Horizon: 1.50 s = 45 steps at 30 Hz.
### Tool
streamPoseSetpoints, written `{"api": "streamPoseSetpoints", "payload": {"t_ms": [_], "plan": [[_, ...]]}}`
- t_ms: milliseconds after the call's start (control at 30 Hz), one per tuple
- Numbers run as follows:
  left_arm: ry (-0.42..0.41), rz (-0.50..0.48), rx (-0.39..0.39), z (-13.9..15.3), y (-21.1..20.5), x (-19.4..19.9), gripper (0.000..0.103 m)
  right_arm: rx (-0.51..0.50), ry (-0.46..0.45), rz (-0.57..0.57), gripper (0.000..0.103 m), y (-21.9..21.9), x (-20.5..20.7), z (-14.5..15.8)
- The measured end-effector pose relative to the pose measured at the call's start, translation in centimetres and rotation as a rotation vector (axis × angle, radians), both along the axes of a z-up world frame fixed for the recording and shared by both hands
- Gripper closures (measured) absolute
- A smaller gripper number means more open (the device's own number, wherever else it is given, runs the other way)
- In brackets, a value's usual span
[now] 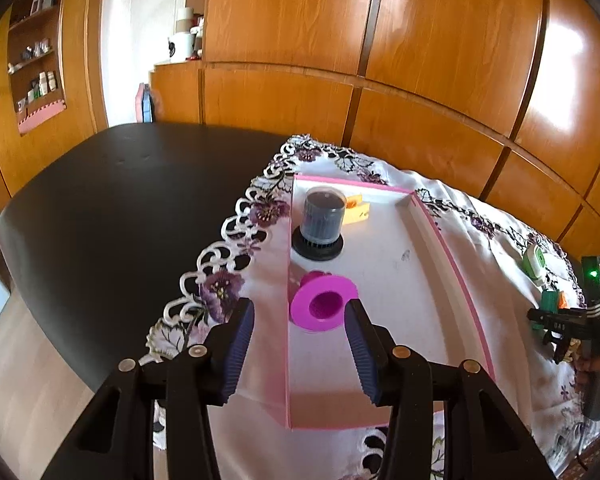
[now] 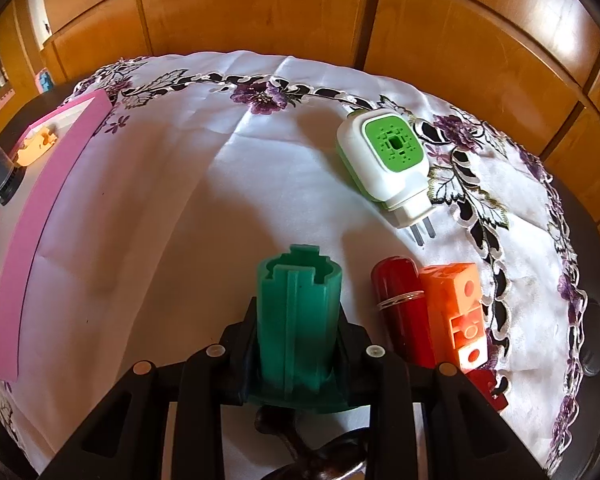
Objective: Organize rigid objects
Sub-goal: 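Carry the green piece into the tray with the right tool and lower it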
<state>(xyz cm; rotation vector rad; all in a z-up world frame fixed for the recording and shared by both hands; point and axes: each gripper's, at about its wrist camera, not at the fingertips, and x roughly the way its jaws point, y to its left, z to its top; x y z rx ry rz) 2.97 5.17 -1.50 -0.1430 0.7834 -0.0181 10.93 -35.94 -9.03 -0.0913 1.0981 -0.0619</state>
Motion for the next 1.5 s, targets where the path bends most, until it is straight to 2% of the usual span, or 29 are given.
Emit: {"api": "streamPoseSetpoints", "payload": {"t_ms": [167, 300, 467, 700, 867, 1100, 1233, 1300, 1367, 1433, 1500], "plan": [[0.010, 0.008, -0.013, -0.4, 0.6, -0.5, 0.055, 0.015, -0.028, -0.058, 0.073, 0.0, -0.1, 0.8], [0.008, 0.025, -0.022, -0.6, 1.3, -0.6, 0.055, 0.061, -0.083, -0.066, 0.073, 0.7, -0.1, 2.8], [0.008, 0.034, -0.038, -0.8, 1.9, -0.7, 0.055, 0.134, -0.152, 0.018, 0.073, 4.1, -0.1, 6.0], [0.014, 0.048, -0.054, -1.1, 2.8, -0.7, 0.055, 0.271, -0.142, 0.244, 0.073, 13.4, 0.8, 7.6], [0.022, 0.054, -0.065, -1.3, 3.3, -0.8, 0.055, 0.319, -0.092, 0.336, 0.073, 19.9, 2.3, 6.7], [0.043, 0.062, -0.080, -1.9, 4.0, -0.7, 0.055, 0.311, 0.022, 0.354, 0.073, 26.1, 6.2, 2.4], [0.053, 0.070, -0.085, -2.3, 4.4, -0.5, 0.055, 0.292, 0.034, 0.380, 0.073, 27.9, 7.2, 1.0], [0.064, 0.073, -0.091, -2.5, 4.5, -0.3, 0.055, 0.304, 0.078, 0.405, 0.072, 28.6, 7.4, 0.0], [0.064, 0.075, -0.094, -2.5, 4.5, -0.3, 0.055, 0.293, 0.053, 0.411, 0.068, 28.6, 7.2, 0.4], [0.064, 0.073, -0.091, -2.5, 4.4, -0.3, 0.055, 0.323, 0.062, 0.402, 0.059, 28.2, 7.1, 0.7], [0.060, 0.071, -0.090, -2.4, 4.2, -0.3, 0.055, 0.329, 0.062, 0.393, 0.058, 27.8, 6.8, 1.0]]}}
